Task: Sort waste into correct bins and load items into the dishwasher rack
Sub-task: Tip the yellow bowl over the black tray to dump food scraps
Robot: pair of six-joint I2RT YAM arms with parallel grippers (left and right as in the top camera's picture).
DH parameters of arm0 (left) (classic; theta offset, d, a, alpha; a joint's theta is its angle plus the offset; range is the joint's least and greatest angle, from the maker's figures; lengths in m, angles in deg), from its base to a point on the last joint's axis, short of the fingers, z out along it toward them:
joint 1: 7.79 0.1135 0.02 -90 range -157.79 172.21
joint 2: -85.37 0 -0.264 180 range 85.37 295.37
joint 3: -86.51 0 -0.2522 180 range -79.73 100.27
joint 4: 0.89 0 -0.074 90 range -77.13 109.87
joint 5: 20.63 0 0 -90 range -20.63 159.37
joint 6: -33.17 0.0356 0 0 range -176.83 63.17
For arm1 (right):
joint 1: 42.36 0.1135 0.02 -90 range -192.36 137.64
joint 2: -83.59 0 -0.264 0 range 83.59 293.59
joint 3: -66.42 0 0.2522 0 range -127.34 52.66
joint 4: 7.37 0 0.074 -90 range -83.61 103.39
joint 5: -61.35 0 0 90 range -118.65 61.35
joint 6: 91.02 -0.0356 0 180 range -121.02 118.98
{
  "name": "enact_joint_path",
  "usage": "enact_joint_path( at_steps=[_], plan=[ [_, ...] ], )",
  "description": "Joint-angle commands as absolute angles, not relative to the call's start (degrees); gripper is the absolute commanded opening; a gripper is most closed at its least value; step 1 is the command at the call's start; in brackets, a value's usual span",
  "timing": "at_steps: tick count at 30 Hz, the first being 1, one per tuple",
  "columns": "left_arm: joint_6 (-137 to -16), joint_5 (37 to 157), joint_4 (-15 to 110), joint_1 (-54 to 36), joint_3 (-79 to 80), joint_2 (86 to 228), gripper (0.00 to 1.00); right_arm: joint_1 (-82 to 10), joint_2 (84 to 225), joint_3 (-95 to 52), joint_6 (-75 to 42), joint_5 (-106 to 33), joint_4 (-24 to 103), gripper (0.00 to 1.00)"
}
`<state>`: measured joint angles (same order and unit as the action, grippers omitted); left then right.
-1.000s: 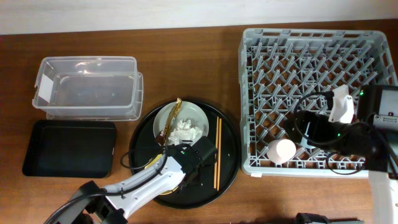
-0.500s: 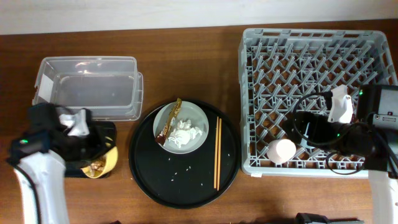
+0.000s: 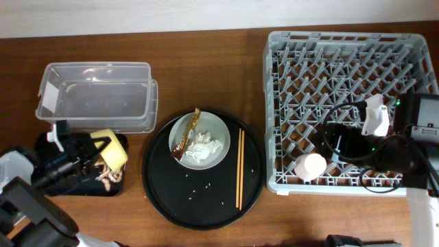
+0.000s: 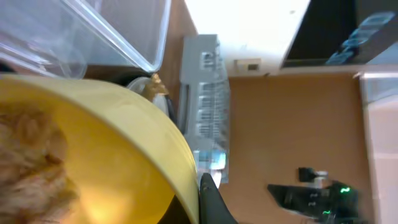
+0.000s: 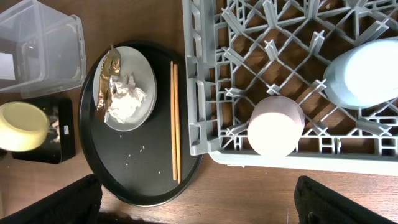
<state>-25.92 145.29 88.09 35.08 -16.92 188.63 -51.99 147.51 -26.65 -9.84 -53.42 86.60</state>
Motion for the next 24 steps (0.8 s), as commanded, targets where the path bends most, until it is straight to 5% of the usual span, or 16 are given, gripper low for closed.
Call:
enact_joint_path(
  at_steps=[1,2,5,6,8,10,13,14,18,24],
  plan=[
    [-21.6,145.5,84.4,36.8,-16.8,189.5,0.00,-51.6,147.3,-27.1,-9.4,-53.5,86.8,0.99],
    [-29.3,143.7,82.3,37.1,-16.9,190.8,0.00,-51.6,147.3,-27.1,-9.4,-53.5,86.8,0.99],
    [-15.6,151.6,89.9,37.6,-17.0,191.5,0.00,-51.6,147.3,-27.1,-9.4,-53.5,87.5,0.99],
    [-24.0,150.4,92.4,37.8,-17.0,192.2,0.00,-51.6,147.3,-27.1,-9.4,-53.5,87.5,0.99],
    [-2.9,154.8,103.6,37.6,-17.0,191.8,0.00,-51.6,147.3,-27.1,-9.4,-53.5,87.5,0.99],
    [-13.5,151.0,100.5,38.3,-17.1,192.7,0.00,-51.6,147.3,-27.1,-9.4,-53.5,87.5,0.99],
    [-10.9,149.8,101.8,38.6,-16.9,193.1,0.00,-51.6,147.3,-27.1,-9.4,-53.5,87.6,0.99],
    [0.6,151.0,105.2,38.2,-16.8,192.4,0.00,-51.6,147.3,-27.1,-9.3,-53.5,87.7,0.99],
    [0.2,152.4,105.7,37.6,-16.3,190.7,0.00,-51.6,147.3,-27.1,-8.9,-53.5,87.6,0.99],
    [-6.6,136.5,109.6,31.0,-16.0,181.2,0.00,-51.6,147.3,-27.1,-8.7,-53.5,87.7,0.99]
  ],
)
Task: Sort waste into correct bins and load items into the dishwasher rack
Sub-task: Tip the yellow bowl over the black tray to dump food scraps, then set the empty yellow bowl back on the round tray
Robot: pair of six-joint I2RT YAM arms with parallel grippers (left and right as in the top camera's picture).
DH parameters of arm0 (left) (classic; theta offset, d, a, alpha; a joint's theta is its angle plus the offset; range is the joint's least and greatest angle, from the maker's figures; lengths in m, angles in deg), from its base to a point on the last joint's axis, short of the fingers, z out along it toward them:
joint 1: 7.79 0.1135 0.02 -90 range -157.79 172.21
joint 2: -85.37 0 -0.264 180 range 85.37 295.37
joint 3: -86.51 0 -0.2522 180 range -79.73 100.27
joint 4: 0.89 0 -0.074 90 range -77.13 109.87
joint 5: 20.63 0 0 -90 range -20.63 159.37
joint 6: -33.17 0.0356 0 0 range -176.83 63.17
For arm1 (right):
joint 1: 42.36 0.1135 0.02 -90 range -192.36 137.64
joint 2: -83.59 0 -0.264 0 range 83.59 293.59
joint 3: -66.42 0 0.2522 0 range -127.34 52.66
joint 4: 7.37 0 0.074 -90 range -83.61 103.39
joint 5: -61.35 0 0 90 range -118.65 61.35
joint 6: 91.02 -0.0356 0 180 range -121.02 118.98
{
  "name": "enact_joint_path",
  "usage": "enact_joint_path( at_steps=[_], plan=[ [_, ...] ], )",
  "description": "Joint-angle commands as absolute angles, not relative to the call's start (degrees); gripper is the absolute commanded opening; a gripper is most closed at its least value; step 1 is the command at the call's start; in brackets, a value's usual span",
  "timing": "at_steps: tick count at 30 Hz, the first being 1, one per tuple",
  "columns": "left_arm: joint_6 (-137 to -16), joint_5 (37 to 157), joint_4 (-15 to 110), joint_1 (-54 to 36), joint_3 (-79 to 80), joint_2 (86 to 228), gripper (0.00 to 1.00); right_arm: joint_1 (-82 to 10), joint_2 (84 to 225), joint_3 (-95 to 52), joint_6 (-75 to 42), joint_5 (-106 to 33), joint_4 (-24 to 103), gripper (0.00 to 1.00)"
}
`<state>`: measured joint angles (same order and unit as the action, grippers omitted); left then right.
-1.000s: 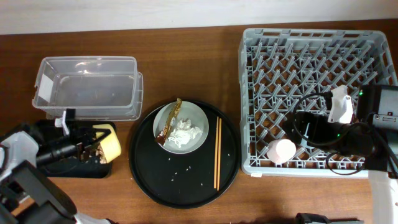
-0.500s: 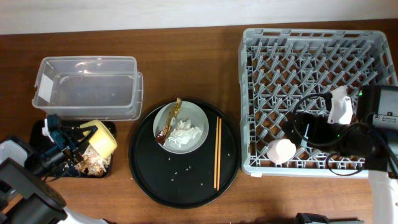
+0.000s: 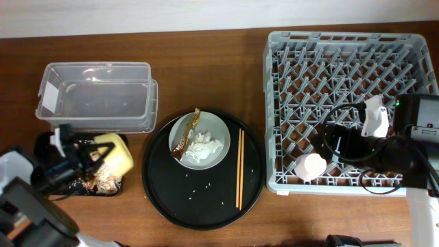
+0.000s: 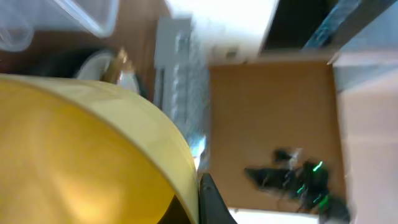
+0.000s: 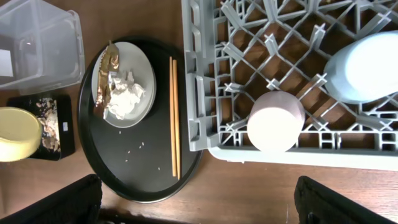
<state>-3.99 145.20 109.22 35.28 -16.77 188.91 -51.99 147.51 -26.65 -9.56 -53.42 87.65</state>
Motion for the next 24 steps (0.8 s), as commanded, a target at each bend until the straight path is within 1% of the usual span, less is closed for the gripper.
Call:
enact_joint_path(
  at_steps=[1,2,3,4,5,6,8,9,10,12,14,17,20,22,24],
  plan=[
    [-10.3,134.2,109.0,29.0,-16.0,178.1,0.00,-51.6,147.3,-27.1,-8.7,-53.5,87.7,0.99],
    [-16.6,130.8,106.8,26.6,-16.0,174.0,0.00,-51.6,147.3,-27.1,-8.7,-53.5,87.7,0.99],
    [-29.7,121.7,101.1,22.8,-16.0,168.0,0.00,-51.6,147.3,-27.1,-8.7,-53.5,87.7,0.99],
    [-39.4,113.4,97.5,19.9,-16.0,163.8,0.00,-51.6,147.3,-27.1,-8.7,-53.5,87.7,0.99],
    [-50.5,101.6,94.2,15.1,-16.1,158.2,0.00,-51.6,147.3,-27.1,-8.7,-53.5,87.7,0.99],
    [-57.1,94.6,92.6,10.2,-16.7,153.5,0.00,-51.6,147.3,-27.1,-8.7,-53.5,87.7,0.99],
    [-66.3,88.3,89.8,0.0,-19.5,145.9,0.00,-51.6,147.3,-27.1,-8.7,-53.5,87.6,0.99],
    [-73.0,84.7,87.4,-6.5,-22.8,141.9,0.00,-51.6,147.3,-27.1,-8.8,-53.5,87.6,0.99],
    [-77.4,82.5,85.3,-11.6,-25.9,139.1,0.00,-51.6,147.3,-27.1,-8.8,-53.5,87.6,0.99],
    [-86.0,79.1,77.2,-22.9,-36.7,134.5,0.00,-51.6,147.3,-27.1,-8.7,-53.5,87.6,0.99],
    [-91.2,79.1,66.1,-32.8,-47.3,135.2,0.00,-51.6,147.3,-27.1,-8.7,-53.5,87.6,0.99],
    [-94.6,76.1,58.4,-41.7,-50.5,142.2,0.00,-51.6,147.3,-27.1,-8.7,-53.5,87.6,0.99],
    [-94.6,75.3,55.1,-45.6,-48.3,149.7,0.00,-51.6,147.3,-27.1,-8.7,-53.5,87.6,0.99],
    [-94.6,75.9,55.4,-47.3,-45.6,153.9,0.00,-51.6,147.3,-27.1,-8.7,-53.5,87.6,0.99],
    [-94.6,73.9,55.8,-48.6,-42.1,156.8,0.00,-51.6,147.3,-27.1,-8.7,-53.5,87.6,0.99]
  ],
)
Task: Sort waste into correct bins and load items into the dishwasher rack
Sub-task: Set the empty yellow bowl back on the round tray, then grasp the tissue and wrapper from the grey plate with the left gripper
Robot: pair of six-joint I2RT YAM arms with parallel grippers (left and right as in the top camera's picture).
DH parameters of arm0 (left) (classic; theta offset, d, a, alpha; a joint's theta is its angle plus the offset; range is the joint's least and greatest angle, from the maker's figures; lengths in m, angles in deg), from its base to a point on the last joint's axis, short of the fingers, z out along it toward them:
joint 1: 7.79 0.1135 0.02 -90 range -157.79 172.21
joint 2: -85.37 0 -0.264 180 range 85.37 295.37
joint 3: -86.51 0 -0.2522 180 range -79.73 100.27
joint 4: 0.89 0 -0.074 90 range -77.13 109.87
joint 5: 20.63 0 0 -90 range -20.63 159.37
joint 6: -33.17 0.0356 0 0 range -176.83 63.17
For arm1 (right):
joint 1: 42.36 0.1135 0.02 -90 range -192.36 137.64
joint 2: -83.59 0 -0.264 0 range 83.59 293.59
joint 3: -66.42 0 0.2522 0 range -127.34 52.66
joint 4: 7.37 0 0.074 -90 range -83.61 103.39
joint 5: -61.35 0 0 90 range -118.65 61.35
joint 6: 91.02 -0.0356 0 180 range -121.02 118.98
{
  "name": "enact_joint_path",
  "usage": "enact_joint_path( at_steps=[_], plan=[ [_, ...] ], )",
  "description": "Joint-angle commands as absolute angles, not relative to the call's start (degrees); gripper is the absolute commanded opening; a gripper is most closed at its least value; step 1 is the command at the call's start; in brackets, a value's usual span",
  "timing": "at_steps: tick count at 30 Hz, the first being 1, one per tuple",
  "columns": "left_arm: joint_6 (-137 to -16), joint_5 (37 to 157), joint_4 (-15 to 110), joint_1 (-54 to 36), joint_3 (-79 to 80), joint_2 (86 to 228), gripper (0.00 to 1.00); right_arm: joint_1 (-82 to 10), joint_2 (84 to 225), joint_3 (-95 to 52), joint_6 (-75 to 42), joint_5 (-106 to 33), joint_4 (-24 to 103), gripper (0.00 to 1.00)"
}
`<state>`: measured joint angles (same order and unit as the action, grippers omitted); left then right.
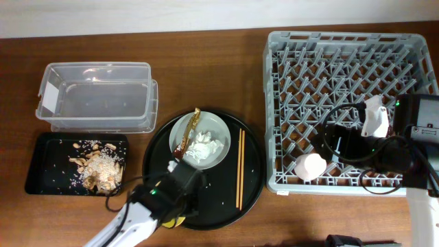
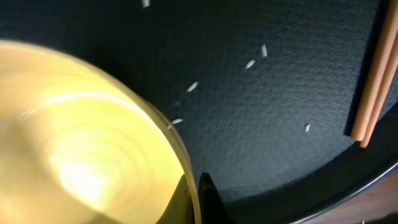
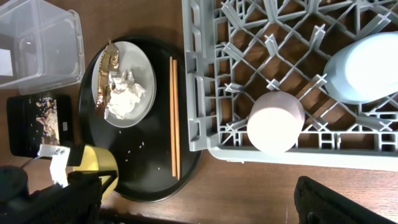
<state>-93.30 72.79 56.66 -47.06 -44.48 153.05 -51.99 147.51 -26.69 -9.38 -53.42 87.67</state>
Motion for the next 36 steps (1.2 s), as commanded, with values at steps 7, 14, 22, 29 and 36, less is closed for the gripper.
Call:
enact_joint_path(
  at_steps=[7,14,22,29,36],
  plan=[
    [-94.5,72.5,59.3,-48.7,-36.4,161.5,0.38,-51.6,147.3,-27.1,-8.7,-53.5,87.4,0.99],
    [-81.7,55.0,54.3,-48.3,-21.6,164.7,0.80,-51.6,147.3,-27.1,-8.7,-53.5,87.0,0.99],
    [-79.0,55.8,41.7,-45.3,-21.1,189.8,0.53,-51.6,147.3,-27.1,-8.7,-53.5,87.3,0.99],
    [-79.0,63.7,61.9,-43.1,-2.3,185.7,0.00,-51.6,147.3,-27.1,-8.7,-53.5,87.2,0.99],
    [-76.2,57.6,65.4,-16.6,12.0,186.0,0.00,-51.6,147.3,-27.1,-8.7,-53.5,87.3,0.99]
  ],
)
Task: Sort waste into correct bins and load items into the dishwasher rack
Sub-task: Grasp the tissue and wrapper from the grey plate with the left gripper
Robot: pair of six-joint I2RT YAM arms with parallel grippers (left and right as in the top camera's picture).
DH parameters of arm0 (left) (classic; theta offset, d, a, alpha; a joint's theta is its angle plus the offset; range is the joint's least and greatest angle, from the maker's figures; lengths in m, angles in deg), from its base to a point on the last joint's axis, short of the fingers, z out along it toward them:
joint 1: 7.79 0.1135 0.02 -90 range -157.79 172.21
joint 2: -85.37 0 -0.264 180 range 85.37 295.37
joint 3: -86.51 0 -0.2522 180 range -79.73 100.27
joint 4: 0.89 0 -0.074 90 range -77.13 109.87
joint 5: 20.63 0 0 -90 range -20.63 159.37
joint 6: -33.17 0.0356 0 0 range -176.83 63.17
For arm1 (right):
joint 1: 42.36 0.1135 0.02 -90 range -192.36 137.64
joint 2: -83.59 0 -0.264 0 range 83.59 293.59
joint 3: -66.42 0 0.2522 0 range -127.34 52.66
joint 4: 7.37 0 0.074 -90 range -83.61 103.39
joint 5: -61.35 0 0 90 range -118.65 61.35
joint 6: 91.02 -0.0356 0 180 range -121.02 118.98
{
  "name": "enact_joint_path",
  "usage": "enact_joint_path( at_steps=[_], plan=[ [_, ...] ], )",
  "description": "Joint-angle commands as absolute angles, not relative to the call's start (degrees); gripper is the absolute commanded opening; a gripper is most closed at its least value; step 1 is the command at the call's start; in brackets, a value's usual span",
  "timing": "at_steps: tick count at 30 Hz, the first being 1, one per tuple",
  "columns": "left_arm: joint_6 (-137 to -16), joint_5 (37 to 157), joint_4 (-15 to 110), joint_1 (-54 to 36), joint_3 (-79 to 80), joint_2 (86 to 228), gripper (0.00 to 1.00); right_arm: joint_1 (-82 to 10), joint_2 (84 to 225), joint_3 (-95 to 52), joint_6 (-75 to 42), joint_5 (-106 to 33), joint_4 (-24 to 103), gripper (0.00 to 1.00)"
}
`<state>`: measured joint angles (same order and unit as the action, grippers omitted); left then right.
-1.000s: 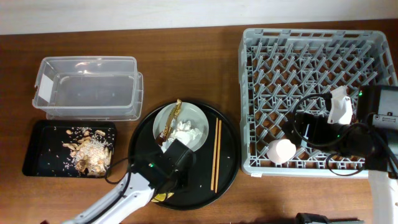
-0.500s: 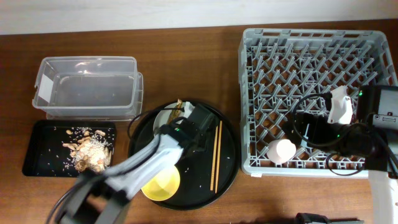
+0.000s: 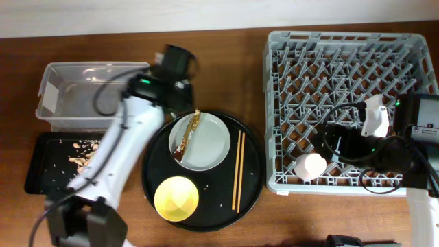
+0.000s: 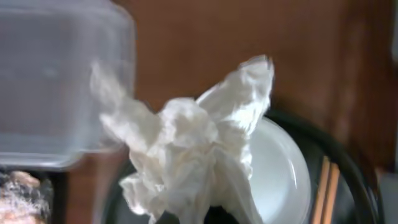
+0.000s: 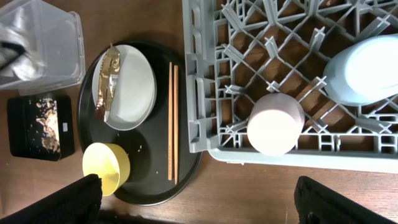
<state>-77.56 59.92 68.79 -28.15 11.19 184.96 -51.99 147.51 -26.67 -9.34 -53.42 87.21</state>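
Note:
My left gripper point(image 4: 205, 214) is shut on a crumpled white tissue point(image 4: 193, 143), held above the gap between the clear plastic bin point(image 3: 96, 96) and the white plate point(image 3: 206, 144). In the overhead view the left gripper point(image 3: 175, 63) is by the bin's right end. A brown wrapper point(image 3: 188, 134) still lies on the plate. The empty yellow bowl point(image 3: 176, 195) stands upright on the round black tray point(image 3: 206, 213), with a pair of chopsticks point(image 3: 237, 171) to its right. My right gripper point(image 5: 198, 199) is open over the table's front, beside the rack.
A black rectangular tray point(image 3: 48, 175) with food scraps lies at the front left. The grey dishwasher rack point(image 3: 302, 48) fills the right side and holds a pink cup point(image 5: 275, 124) and a pale blue bowl point(image 5: 367, 68). Cables and the right arm point(image 3: 384, 144) lie over the rack's right part.
The yellow bowl has been let go and now stands on the round tray. The tissue is gone from the plate and is in my left gripper, up by the clear bin. The right arm has not moved.
My left gripper held the yellow bowl tilted over the black rectangular tray, scraps in it. Then the scraps lay in that tray and the bowl was empty. The bowl was then low over the round tray, and now it rests there while the gripper holds the tissue.

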Motion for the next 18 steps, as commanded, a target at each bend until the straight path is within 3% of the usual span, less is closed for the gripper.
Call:
enact_joint_path(
  at_steps=[1,2,3,4,5,8,11,14,16,18],
  plan=[
    [-76.2,57.6,63.7,-13.6,12.0,187.3,0.00,-51.6,147.3,-27.1,-8.7,-53.5,87.3,0.99],
    [-74.8,57.6,61.8,-11.1,12.0,189.4,0.01,-51.6,147.3,-27.1,-8.8,-53.5,87.3,0.99],
    [-74.5,57.6,61.0,-9.5,12.0,191.1,0.11,-51.6,147.3,-27.1,-8.8,-53.5,87.3,0.99],
    [-74.5,58.0,60.6,-8.3,12.0,192.8,0.56,-51.6,147.3,-27.1,-8.8,-53.5,87.3,0.99],
    [-73.4,60.2,60.4,-8.1,12.0,193.1,0.77,-51.6,147.3,-27.1,-8.7,-53.5,87.5,0.99],
    [-67.0,71.1,62.3,-9.8,12.8,191.6,0.78,-51.6,147.3,-27.1,-8.7,-53.5,87.6,0.99],
    [-66.7,73.0,69.6,-18.0,12.8,189.9,0.75,-51.6,147.3,-27.1,-8.7,-53.5,87.9,0.99],
    [-65.8,64.9,73.1,-28.5,7.2,190.3,0.69,-51.6,147.3,-27.1,-8.7,-53.5,88.1,0.99],
    [-69.0,59.3,70.1,-31.1,2.5,190.3,0.68,-51.6,147.3,-27.1,-8.7,-53.5,88.1,0.99],
    [-70.7,58.6,64.6,-31.2,-2.7,190.4,0.59,-51.6,147.3,-27.1,-8.7,-53.5,88.1,0.99]
  ],
)
